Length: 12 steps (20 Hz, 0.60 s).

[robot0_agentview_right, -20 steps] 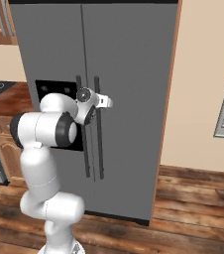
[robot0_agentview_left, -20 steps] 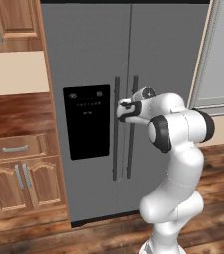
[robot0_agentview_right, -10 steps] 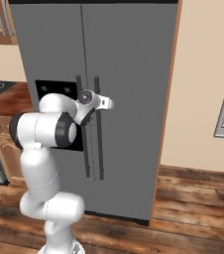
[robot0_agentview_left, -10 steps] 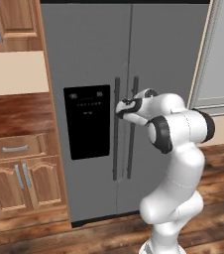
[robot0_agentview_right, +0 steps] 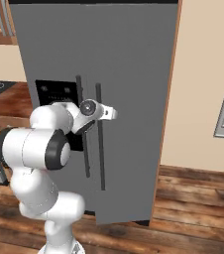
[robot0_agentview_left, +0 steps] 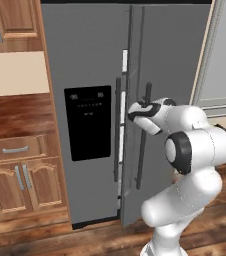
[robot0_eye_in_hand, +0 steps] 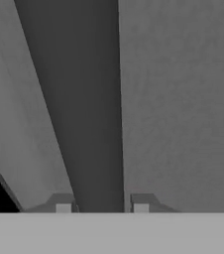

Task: Retrieve the sausage and cheese from the fridge and place them on the cutting board on the counter.

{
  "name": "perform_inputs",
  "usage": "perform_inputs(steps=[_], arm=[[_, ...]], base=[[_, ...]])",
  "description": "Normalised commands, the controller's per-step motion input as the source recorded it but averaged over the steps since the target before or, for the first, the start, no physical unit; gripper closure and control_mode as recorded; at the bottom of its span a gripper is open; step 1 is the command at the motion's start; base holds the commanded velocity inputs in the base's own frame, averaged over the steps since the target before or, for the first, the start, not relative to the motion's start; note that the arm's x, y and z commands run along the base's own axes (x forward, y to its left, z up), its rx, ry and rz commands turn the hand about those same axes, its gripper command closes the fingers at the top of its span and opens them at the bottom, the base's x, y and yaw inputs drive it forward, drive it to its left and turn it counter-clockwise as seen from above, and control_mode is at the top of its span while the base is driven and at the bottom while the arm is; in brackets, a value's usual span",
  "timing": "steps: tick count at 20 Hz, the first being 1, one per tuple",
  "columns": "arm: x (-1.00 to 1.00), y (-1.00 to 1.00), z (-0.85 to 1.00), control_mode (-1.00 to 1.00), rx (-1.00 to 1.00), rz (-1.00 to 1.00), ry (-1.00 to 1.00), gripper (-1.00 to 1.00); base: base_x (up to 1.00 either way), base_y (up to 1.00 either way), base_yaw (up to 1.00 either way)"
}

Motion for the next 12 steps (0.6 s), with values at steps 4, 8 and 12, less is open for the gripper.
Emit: perform_inputs(steps=[4, 8, 12], arm=[[-1.0, -0.94, 0.3, -1.0, 0.0, 0.01, 0.0, 1.0], [-1.0, -0.99, 0.15, -1.0, 0.0, 0.03, 0.0, 1.0], [-1.0, -1.0, 0.21, -1.0, 0.0, 0.04, 0.02, 1.0]], base=[[0.0, 0.0, 0.0], [0.0, 0.0, 0.0], [0.0, 0.0, 0.0]])
